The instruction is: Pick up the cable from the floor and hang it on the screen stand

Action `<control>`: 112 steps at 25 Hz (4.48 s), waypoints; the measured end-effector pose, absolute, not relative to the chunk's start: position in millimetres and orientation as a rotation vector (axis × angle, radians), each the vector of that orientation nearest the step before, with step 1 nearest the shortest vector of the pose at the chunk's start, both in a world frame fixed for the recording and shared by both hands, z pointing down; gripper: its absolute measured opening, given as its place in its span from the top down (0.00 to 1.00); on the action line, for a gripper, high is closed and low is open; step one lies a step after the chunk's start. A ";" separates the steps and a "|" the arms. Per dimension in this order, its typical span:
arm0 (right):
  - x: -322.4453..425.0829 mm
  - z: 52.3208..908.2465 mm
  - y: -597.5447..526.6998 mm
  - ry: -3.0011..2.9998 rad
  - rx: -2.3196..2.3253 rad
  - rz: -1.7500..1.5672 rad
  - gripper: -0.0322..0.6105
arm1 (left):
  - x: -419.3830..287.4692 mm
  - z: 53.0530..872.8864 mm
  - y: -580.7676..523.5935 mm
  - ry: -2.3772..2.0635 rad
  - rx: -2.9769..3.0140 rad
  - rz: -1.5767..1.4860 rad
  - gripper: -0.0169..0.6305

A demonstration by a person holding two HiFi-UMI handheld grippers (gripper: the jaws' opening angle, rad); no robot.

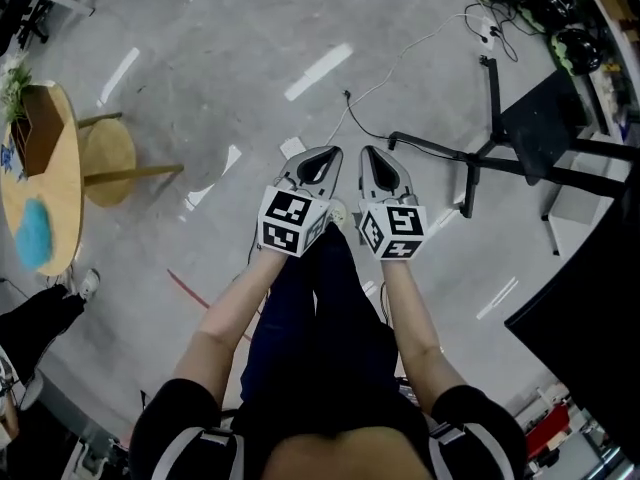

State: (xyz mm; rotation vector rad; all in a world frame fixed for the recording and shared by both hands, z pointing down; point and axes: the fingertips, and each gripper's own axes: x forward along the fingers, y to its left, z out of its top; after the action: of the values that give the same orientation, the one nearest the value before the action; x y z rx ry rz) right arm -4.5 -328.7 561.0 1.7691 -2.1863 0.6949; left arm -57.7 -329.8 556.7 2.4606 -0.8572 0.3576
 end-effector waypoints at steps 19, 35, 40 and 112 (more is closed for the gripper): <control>58.0 804.6 -437.1 -2.127 1.875 0.650 0.91 | -17.2 813.2 -415.8 -0.885 2.471 0.351 0.96; 83.4 1006.6 -484.5 -2.113 1.824 0.655 0.91 | 6.9 1001.3 -468.1 -0.852 2.502 0.347 0.96; 94.6 1056.9 -493.4 -2.103 1.812 0.621 0.91 | 14.4 1047.1 -478.6 -0.819 2.540 0.349 0.96; 102.3 1252.5 -560.2 -1.960 1.596 0.609 0.78 | 30.4 1186.4 -504.7 -0.737 2.549 0.309 0.96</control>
State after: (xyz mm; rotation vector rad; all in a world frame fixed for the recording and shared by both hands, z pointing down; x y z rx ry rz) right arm 102.3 -560.2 1252.5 1.5963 -1.9601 0.6091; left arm 30.4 -504.7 1186.4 2.5488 -0.7367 0.3094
